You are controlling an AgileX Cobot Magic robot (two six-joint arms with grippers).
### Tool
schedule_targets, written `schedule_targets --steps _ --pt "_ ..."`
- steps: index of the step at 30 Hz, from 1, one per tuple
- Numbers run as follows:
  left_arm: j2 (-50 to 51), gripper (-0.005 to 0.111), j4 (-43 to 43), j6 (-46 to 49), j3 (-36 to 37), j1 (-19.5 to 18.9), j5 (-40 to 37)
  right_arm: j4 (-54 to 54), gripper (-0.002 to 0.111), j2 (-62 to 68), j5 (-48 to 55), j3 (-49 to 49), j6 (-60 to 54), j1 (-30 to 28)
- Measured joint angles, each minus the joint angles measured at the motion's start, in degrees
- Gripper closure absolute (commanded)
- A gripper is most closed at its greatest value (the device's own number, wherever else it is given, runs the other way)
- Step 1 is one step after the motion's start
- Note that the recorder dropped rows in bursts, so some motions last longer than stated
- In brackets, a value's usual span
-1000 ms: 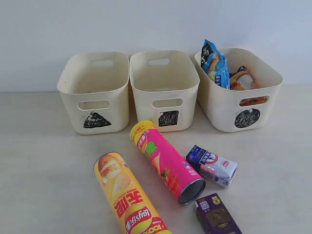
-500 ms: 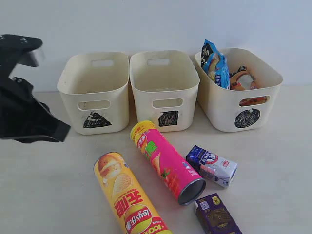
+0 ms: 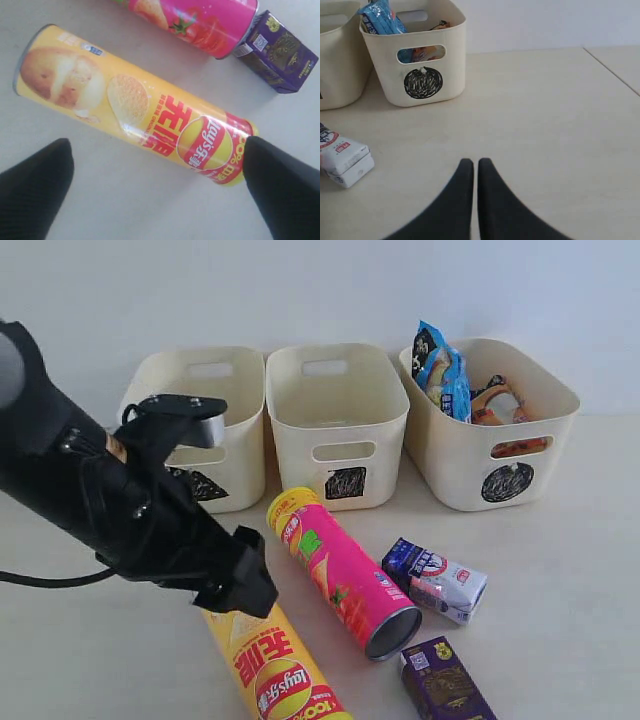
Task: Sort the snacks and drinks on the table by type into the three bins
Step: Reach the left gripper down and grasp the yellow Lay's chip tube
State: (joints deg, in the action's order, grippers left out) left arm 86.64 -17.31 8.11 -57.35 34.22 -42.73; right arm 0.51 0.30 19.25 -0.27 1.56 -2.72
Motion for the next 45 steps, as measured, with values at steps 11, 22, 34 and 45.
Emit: schedule_targets --steps 11,22,34,45 --pt "8.89 0.017 -0.53 -9.59 -3.09 -0.01 0.14 0.0 0.108 0.0 0.0 0.0 0.0 0.0" --pt "16.63 0.017 -0.3 -15.12 -7.24 0.13 -2.03 0.0 0.108 0.0 0.0 0.0 0.0 0.0" --pt "21.73 0.017 -1.0 -17.02 -7.95 0.15 -0.17 0.0 0.108 0.0 0.0 0.0 0.0 0.0" --pt "25.72 0.018 0.59 -17.22 -7.95 0.25 1.36 0.0 0.108 0.0 0.0 0.0 0.0 0.0"
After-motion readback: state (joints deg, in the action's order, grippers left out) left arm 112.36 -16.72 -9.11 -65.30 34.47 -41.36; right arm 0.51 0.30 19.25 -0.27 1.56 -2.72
